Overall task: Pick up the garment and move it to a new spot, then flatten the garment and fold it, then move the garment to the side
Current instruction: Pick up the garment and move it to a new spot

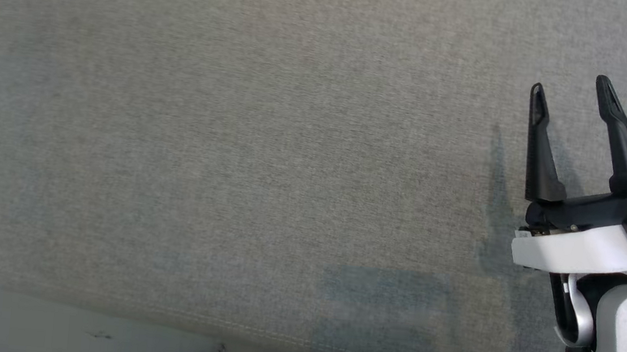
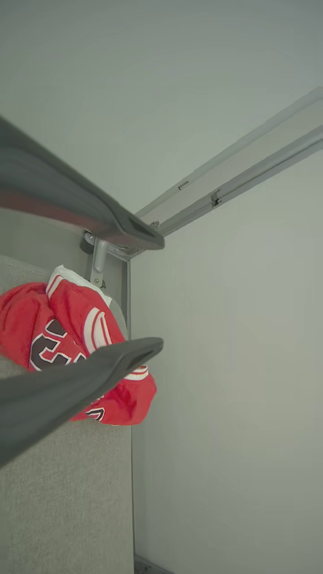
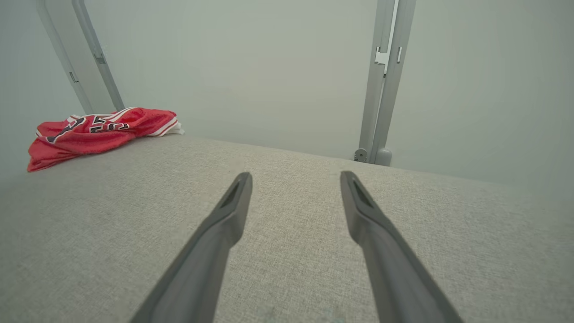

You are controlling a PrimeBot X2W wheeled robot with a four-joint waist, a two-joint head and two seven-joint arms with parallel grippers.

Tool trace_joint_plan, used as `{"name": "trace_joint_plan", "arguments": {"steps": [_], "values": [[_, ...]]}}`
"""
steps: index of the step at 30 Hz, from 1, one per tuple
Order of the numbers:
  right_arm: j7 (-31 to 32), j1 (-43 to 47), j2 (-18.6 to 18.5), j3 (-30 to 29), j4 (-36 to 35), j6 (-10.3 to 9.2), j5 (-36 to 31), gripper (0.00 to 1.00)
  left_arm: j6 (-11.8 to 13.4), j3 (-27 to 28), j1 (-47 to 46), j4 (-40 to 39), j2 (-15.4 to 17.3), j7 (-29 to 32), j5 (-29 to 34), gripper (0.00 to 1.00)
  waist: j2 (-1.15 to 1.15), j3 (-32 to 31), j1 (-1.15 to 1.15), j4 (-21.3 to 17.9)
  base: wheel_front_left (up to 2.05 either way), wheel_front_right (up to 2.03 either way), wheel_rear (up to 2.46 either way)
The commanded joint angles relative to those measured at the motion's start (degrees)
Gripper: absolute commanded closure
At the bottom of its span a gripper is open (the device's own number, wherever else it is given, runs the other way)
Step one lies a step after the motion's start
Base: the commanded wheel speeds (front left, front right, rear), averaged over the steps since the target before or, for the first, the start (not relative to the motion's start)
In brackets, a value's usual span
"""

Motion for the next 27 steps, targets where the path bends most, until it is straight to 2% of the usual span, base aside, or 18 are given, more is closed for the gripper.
{"name": "trace_joint_plan", "arguments": {"steps": [1,8,12,17,20,21,22,23,27], "values": [[0.00,-0.29,-0.05,-0.63,-1.55,-0.08,-0.75,0.00,-0.18,-2.66,-2.56,2.66,0.89,1.28,-0.91,0.00,0.00,11.28,0.00,-10.75,0.00,0.00,0.00],[0.09,-0.56,-0.02,-1.34,-4.92,-0.08,-2.28,0.00,-0.17,-6.40,-6.80,9.77,1.94,2.05,-3.10,0.00,0.00,15.29,0.00,-12.64,0.00,0.00,0.00],[-0.33,-0.79,-0.02,-1.72,-5.92,-0.08,-2.39,0.00,-0.15,-7.68,-8.79,14.79,3.42,1.89,-1.96,0.00,0.00,17.06,0.00,-13.13,0.00,0.00,0.00],[-0.94,-0.81,-0.03,-1.63,-5.87,-0.08,-1.98,0.00,4.33,-8.42,-11.05,20.30,5.71,0.77,0.92,0.00,0.00,17.62,0.00,-13.54,0.00,0.00,0.00],[-1.25,-1.07,-0.03,-1.33,-5.76,-0.08,-1.74,0.00,4.71,-8.44,-11.99,22.69,6.17,0.64,1.02,0.01,0.00,17.53,0.00,-13.67,0.00,0.00,0.00],[-1.38,-1.13,-0.03,-1.29,-5.67,-0.08,-1.69,0.00,4.41,-8.45,-12.30,23.31,6.18,0.78,0.78,0.52,0.00,17.45,0.00,-13.67,0.00,0.00,0.00],[-1.53,-1.16,-0.04,-1.28,-5.52,-0.08,-1.60,0.00,4.18,-8.57,-12.54,23.89,6.14,0.88,0.62,0.79,0.00,17.32,0.00,-13.65,0.00,0.00,0.00],[-1.61,-1.22,-0.04,-1.27,-5.34,-0.08,-1.50,0.00,3.98,-8.86,-12.74,24.30,6.13,0.81,0.78,1.00,0.00,17.15,0.00,-13.63,0.00,0.00,0.00],[-2.51,-1.84,-0.04,-1.18,-4.59,-0.08,-1.14,0.00,3.70,-9.09,-13.61,25.35,5.62,-1.54,0.61,1.00,0.00,15.98,0.00,-13.72,0.00,0.00,0.00]]}}
